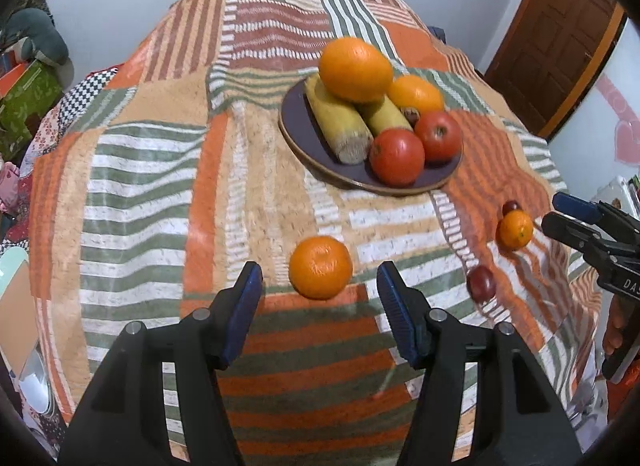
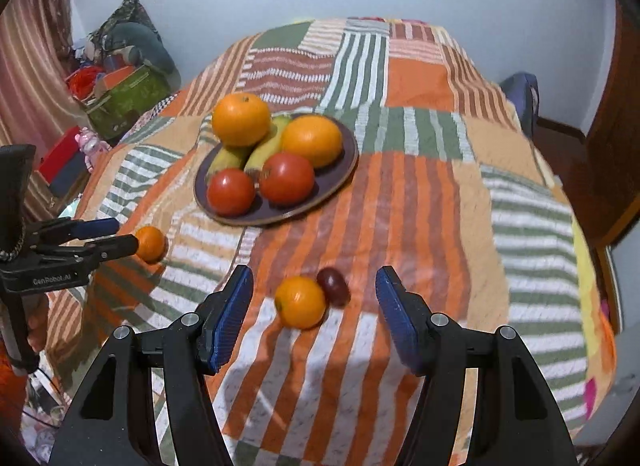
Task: Organize fruits
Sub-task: 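Grasp a small mandarin with left tool while right tool grasps another mandarin, then carry both held mandarins toward the plate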
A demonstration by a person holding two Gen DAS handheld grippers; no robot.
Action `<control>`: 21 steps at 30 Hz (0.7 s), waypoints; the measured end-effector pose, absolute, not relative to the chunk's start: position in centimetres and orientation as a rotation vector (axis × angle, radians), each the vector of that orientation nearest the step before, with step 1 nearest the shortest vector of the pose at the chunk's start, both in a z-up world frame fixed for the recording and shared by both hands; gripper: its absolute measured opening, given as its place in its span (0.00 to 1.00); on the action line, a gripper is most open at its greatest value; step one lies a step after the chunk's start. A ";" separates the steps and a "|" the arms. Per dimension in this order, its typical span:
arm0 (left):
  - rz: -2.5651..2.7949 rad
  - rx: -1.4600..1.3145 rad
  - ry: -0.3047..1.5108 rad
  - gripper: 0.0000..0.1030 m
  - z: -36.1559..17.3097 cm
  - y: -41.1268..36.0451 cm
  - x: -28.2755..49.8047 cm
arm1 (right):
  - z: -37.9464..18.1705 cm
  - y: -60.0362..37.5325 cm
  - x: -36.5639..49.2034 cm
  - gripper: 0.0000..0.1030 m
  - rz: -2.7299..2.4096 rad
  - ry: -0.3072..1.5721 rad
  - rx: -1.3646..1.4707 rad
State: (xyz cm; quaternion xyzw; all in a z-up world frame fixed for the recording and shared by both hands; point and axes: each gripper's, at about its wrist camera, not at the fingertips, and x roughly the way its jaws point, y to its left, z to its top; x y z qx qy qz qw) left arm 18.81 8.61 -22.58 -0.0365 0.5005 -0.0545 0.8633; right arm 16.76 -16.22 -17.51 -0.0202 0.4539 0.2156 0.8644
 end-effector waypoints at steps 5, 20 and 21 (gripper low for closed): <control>-0.120 -0.082 1.061 0.55 -23.7 8.5 19.1 | -18.8 -15.7 16.2 0.58 0.454 0.994 -0.036; -0.136 -0.085 1.072 0.36 -24.8 8.6 20.0 | -20.7 -14.6 16.9 0.30 0.457 1.038 -0.060; -0.134 -0.083 1.072 0.36 -24.8 8.6 20.0 | -20.6 -14.7 16.9 0.30 0.461 1.039 -0.057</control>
